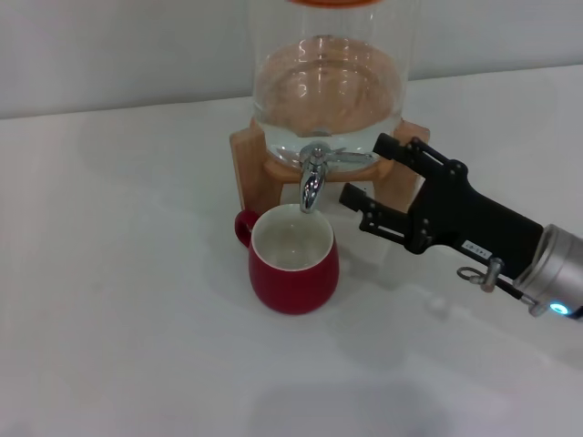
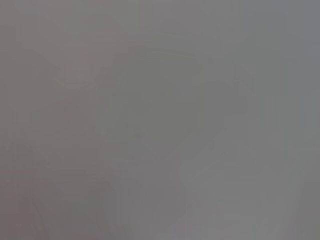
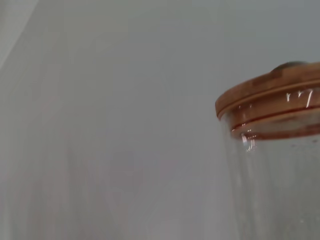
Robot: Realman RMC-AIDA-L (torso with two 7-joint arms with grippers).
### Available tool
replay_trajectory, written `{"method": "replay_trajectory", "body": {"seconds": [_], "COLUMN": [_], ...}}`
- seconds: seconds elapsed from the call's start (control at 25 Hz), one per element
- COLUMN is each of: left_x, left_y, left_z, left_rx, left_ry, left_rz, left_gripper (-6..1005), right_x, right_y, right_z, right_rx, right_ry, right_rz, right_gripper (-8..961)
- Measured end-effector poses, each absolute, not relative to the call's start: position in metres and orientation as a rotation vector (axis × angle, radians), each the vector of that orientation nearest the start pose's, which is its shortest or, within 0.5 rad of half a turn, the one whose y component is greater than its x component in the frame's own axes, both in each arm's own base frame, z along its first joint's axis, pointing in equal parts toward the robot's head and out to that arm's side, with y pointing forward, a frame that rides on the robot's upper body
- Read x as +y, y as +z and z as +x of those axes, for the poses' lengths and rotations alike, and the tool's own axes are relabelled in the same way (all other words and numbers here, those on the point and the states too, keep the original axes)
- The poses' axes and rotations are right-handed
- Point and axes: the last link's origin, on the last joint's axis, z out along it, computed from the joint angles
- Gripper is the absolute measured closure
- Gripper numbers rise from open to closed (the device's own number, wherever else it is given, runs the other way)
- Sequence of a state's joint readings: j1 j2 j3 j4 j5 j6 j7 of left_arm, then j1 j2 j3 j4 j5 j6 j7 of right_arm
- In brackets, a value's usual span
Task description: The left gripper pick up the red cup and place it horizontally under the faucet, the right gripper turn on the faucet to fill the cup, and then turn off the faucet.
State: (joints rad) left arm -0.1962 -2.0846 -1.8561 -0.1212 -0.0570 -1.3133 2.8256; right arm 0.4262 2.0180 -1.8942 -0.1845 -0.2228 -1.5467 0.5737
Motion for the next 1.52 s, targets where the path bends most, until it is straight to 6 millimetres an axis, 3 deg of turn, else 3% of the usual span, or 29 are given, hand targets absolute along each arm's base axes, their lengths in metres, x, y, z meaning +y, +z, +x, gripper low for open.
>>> {"method": "replay_trajectory", "body": {"seconds": [0.56,1.52], "left_x": [0.2463,0.2472], "left_y": [0.0489,0.0466], "left_z": [-0.4065,-0.4052], "left_rx": [-0.651,-0.652], "left_ry": [-0.676,-0.677], "left_rz": [-1.224,-1.238], "left_gripper": [163,163], "right_x": [0.2972,0.2883], "right_y": [-0.0326,-0.0366], "right_z": [0.2602,0.2598], "right_rx": [0.318,0.340], "right_ry": [1.171,1.201], "right_rz": [-2.209,-2.251], "right_gripper": [98,99]}}
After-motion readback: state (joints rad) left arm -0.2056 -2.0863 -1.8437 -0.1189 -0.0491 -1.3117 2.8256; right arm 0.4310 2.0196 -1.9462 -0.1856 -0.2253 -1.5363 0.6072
